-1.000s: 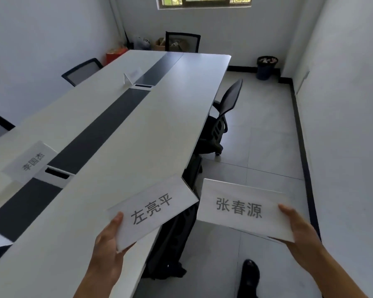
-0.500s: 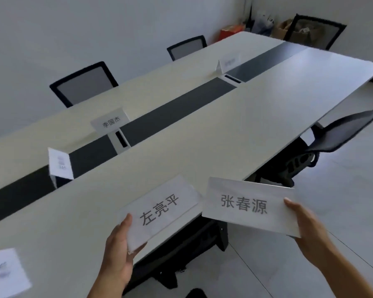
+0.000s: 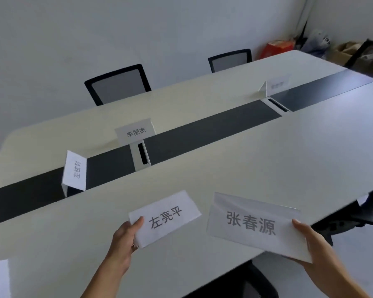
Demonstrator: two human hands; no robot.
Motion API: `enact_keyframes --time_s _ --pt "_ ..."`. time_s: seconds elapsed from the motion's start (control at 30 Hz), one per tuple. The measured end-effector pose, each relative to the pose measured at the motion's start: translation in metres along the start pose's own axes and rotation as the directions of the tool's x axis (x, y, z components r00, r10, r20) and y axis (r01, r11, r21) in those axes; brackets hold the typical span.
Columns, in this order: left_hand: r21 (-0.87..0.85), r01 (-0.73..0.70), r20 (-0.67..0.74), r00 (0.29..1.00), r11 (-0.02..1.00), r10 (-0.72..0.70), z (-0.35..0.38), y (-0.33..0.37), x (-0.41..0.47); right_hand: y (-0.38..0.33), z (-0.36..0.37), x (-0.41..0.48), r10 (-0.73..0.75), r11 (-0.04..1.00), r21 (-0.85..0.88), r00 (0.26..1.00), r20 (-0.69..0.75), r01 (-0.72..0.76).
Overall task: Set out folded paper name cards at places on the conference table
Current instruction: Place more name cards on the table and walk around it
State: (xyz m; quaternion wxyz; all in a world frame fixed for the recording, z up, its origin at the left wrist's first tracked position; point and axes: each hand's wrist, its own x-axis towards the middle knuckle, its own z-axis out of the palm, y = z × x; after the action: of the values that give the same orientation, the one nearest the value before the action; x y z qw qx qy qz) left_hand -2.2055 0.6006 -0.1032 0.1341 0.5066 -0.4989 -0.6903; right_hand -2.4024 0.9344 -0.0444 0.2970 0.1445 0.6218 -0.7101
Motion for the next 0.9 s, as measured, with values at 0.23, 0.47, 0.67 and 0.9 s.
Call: enact_keyframes --time_s 0.23,0.47,0.67,0.9 --pt "0.003 -0.009 0.006 1.0 1.0 0.009 0.018 0.035 0.093 -0.02 0.052 0.052 0.017 0.993 -0.116 1.0 0.025 -0.014" --pt "0.09 -0.022 0.063 0.998 0.996 0.016 -0.005 0.028 0.137 -0.022 0.083 0.099 0.078 0.96 -0.277 0.99 0.121 -0.042" --pt "0.663 -0.156 0.149 0.986 0.732 0.074 -0.031 0.032 0.17 -0.016 0.104 0.111 0.13 0.968 -0.235 0.98 0.149 -0.092" --pt "0.963 -0.23 0.177 0.933 0.14 0.312 -0.017 0.049 0.211 -0.011 0.111 0.116 0.163 0.965 -0.231 0.975 0.15 -0.126"
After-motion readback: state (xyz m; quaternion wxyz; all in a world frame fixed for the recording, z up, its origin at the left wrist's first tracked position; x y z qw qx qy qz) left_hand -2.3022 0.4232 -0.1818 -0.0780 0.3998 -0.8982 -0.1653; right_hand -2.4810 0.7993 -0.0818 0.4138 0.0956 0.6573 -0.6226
